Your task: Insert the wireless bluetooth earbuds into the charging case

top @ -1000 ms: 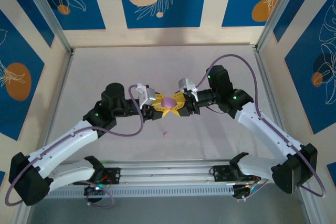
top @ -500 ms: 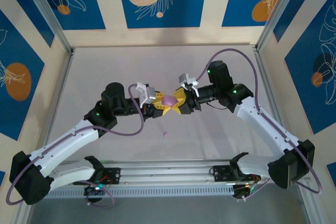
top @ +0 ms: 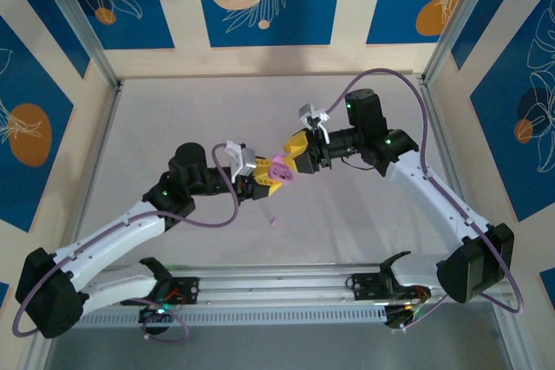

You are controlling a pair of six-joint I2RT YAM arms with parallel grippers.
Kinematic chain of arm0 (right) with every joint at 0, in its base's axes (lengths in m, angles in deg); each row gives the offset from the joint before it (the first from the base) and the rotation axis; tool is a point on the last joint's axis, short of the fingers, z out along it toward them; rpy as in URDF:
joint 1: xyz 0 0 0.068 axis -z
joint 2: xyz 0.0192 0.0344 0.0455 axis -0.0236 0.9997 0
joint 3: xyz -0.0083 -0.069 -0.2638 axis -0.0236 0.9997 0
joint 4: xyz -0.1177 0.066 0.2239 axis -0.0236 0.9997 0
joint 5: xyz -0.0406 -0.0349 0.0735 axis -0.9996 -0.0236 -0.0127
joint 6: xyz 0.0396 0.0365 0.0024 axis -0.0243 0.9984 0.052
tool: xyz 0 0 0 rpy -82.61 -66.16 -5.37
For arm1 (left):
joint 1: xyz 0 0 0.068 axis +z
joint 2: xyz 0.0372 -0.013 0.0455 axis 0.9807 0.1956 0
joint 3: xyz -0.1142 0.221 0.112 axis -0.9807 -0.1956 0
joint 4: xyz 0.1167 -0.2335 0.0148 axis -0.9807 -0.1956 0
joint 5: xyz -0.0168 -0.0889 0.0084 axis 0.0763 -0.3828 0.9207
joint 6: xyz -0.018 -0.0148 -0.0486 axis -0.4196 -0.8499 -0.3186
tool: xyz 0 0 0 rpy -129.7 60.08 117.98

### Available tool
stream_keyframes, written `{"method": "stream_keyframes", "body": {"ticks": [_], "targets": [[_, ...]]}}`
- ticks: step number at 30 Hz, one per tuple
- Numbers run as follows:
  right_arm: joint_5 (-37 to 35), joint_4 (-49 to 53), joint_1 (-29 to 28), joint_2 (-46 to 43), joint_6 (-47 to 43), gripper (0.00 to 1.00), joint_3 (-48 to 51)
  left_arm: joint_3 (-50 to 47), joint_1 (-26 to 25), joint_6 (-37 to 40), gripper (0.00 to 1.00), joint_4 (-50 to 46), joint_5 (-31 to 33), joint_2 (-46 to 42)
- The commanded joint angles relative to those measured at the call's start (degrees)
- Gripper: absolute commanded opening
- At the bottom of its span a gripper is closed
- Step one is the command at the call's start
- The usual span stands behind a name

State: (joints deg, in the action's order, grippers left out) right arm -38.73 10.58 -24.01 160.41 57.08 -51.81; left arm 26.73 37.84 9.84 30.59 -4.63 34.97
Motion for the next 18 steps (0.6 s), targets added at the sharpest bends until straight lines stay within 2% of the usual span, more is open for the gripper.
{"method": "stream_keyframes", "body": {"ticks": [1,5,11,15,18], "targets": [[1.50,-1.62,-0.27,-2.00,-1.30,0.39,1.34,-0.75,-0.25,-1.74,0.20,4.23,-1.37,-0.75],[-0.03,0.68,-0.78,-2.64,-4.75,0.31,1.52,-0.77,-0.19,-2.40,0.20,4.06,-0.16,-0.84],[-10.12,0.33,-3.98,-3.80,-8.71,0.29,2.63,-0.49,-0.18,-3.61,0.21,5.08,-1.18,-0.18],[-13.43,-3.11,-5.09,-5.09,-8.88,0.28,4.14,-0.29,-0.20,-4.37,0.21,5.78,-1.65,0.39],[-14.19,-4.04,-5.13,-5.79,-8.72,0.20,4.42,-0.40,-0.22,-4.47,0.21,5.82,-1.61,0.31]]}}
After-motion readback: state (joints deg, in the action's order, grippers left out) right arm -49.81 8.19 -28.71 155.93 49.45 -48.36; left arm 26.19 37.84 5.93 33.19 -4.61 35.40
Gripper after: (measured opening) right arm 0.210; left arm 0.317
